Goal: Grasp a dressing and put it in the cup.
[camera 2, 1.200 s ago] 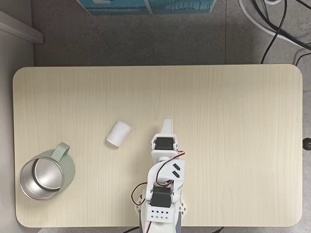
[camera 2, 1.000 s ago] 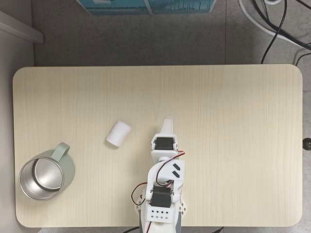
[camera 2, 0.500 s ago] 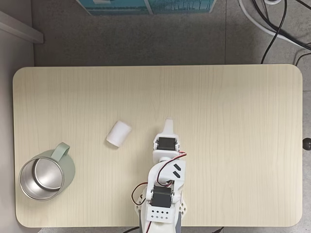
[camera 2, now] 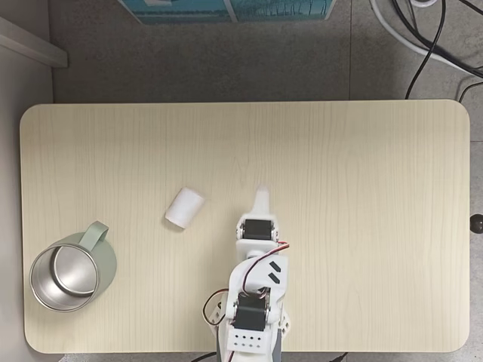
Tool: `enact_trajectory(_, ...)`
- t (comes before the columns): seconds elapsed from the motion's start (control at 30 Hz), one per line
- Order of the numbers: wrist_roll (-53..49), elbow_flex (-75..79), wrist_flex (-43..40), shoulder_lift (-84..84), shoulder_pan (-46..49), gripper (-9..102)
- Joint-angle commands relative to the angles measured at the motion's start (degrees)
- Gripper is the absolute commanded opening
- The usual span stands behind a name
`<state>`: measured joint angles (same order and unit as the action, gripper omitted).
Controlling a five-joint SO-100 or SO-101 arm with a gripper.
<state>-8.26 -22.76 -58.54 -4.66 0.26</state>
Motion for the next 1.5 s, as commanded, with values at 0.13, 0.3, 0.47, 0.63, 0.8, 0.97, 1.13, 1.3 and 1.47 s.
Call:
enact_trajectory(0.13, -3.3, -22.0, -12.6, 17.3, -10.6, 0)
enact_trajectory(0.3, -4.1, -32.5, -18.5, 31.6, -16.3, 0)
enact_trajectory(0.47, -7.5, -39.1, -23.6, 45.6, -23.0, 1)
enact_trajectory(0.63, -10.8, -40.5, -25.1, 56.4, -27.3, 11)
enact_trajectory(0.8, -12.7, -40.1, -23.6, 64.4, -29.6, 17)
enact_trajectory(0.97, -14.7, -36.7, -18.7, 70.0, -31.6, 22)
enact_trajectory(1.13, -14.9, -33.4, -14.1, 74.3, -33.0, 23)
enact_trajectory(1.3, -15.0, -30.6, -9.1, 79.3, -33.0, 23)
enact_trajectory(1.47, -15.1, -28.8, -5.0, 83.8, -33.1, 23)
